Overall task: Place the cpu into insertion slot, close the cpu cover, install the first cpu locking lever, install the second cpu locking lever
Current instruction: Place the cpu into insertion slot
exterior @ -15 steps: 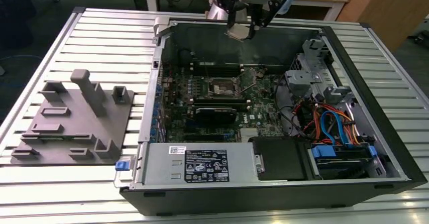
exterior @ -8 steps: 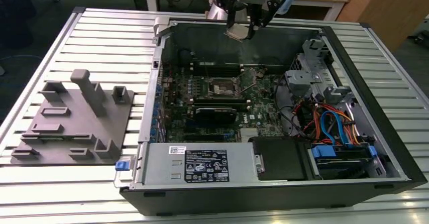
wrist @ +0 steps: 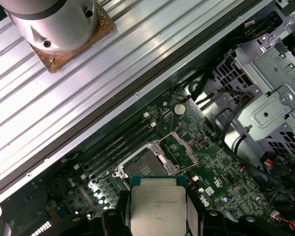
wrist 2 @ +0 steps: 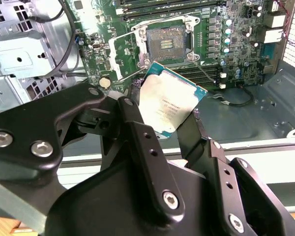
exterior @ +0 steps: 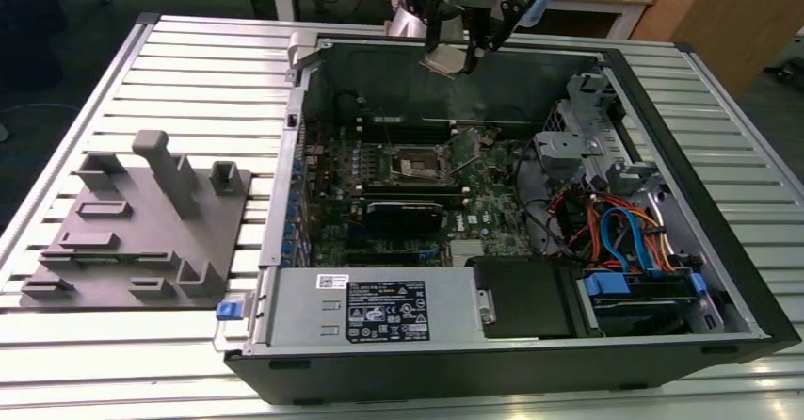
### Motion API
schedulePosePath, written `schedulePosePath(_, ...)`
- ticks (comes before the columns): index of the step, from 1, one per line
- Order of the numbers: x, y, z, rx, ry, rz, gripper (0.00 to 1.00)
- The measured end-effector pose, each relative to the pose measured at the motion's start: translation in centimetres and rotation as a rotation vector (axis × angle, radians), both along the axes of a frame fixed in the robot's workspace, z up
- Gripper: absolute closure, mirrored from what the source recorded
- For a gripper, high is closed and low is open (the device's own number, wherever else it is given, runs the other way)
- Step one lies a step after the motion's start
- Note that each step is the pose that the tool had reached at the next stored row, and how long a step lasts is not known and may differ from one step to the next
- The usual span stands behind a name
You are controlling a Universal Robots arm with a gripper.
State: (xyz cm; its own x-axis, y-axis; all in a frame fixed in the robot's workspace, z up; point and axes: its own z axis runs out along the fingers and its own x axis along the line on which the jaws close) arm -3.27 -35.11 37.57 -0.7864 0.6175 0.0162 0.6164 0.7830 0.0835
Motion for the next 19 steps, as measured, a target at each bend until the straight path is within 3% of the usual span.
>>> schedulePosePath(6,0.00,0.00,0.00,0.0000,-0.0001,-0.023,0.46)
schedulePosePath(12,0.00,0.00,-0.04,-0.0005,0.0000,-0.126,0.46)
schedulePosePath(19,0.00,0.00,-0.04,-0.0005,0.0000,-0.134,0.46)
